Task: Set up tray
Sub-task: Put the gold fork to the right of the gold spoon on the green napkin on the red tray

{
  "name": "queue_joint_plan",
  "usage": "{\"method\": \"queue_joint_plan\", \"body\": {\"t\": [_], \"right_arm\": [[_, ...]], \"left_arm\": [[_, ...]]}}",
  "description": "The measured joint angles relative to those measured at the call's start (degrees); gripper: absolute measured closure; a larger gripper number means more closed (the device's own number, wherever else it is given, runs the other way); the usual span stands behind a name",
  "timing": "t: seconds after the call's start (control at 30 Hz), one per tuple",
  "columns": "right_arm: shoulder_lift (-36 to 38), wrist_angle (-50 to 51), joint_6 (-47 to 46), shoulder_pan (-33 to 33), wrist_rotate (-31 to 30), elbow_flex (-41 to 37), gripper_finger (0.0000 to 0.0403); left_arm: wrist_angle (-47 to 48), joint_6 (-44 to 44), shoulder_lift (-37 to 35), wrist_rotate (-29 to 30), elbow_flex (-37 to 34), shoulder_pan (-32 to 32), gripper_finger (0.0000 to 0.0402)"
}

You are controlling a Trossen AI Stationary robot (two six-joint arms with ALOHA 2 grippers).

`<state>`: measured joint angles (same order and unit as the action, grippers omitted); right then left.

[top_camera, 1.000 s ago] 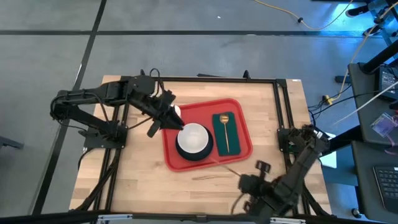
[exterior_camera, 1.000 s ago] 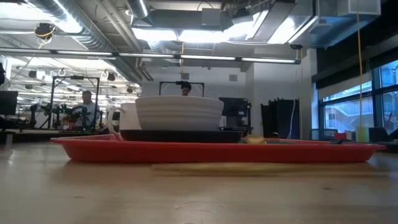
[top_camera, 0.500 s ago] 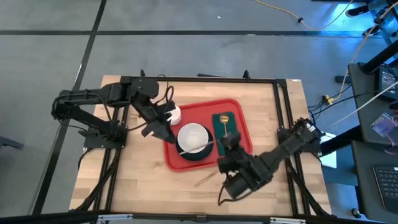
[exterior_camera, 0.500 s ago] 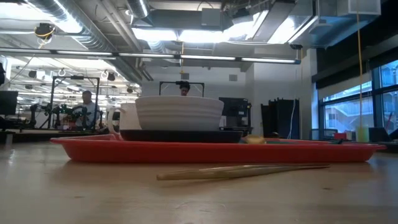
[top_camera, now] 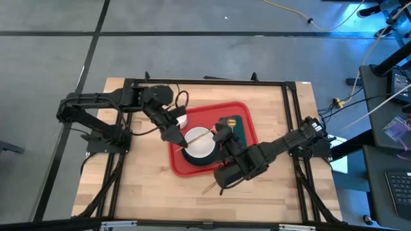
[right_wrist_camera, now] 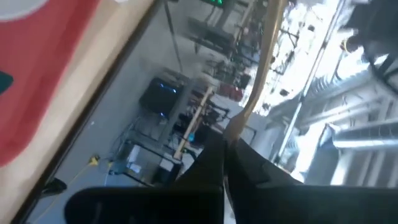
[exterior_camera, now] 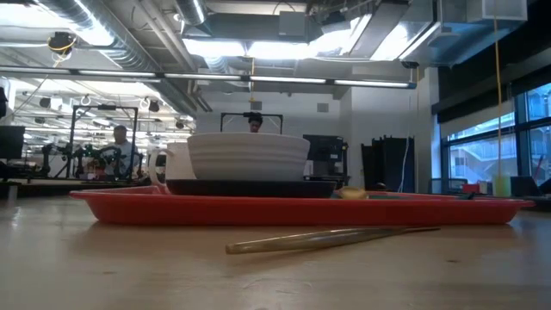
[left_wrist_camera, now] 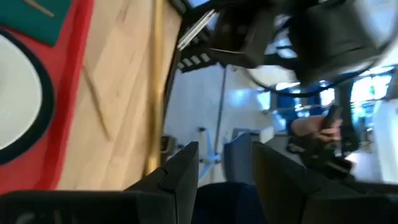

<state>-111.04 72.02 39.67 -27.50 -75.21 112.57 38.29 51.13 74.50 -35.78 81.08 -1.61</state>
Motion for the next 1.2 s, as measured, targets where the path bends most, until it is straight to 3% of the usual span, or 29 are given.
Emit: {"method": "queue_joint_plan", "body": {"t": [0.23,0.53,0.67,0.8,0.9,1.0,1.2], "right_arm": [[0.0,-10.66,13.61,-0.2,1.61,0.0,0.0401],[-0.02,-15.2,16.31,-0.47,3.29,0.0,0.0401],[-0.04,-15.24,16.3,-0.47,3.38,0.0,0.0396],[-0.07,-15.25,16.24,-0.52,3.37,0.0,0.039],[-0.06,-15.15,15.83,-0.66,2.92,0.0,0.0385],[-0.04,-15.27,8.65,-1.14,2.61,0.0,0.038],[0.13,-16.22,-19.89,-2.24,3.29,-0.04,0.0352]], "left_arm": [[0.11,-5.83,3.19,0.63,0.0,-0.55,0.0252],[-0.87,-9.86,6.21,0.6,-0.02,-0.52,0.026],[-1.31,-10.68,6.32,0.56,-0.02,-0.31,0.0299],[-1.36,-12.25,5.92,0.26,-0.02,-0.53,0.037],[-1.26,-12.56,5.67,0.49,-0.03,-0.63,0.0383],[-1.54,-13.83,5.45,1.51,-0.06,-0.61,0.0383],[-2.21,-17.93,5.04,3.93,-0.04,-0.76,0.0383]]}}
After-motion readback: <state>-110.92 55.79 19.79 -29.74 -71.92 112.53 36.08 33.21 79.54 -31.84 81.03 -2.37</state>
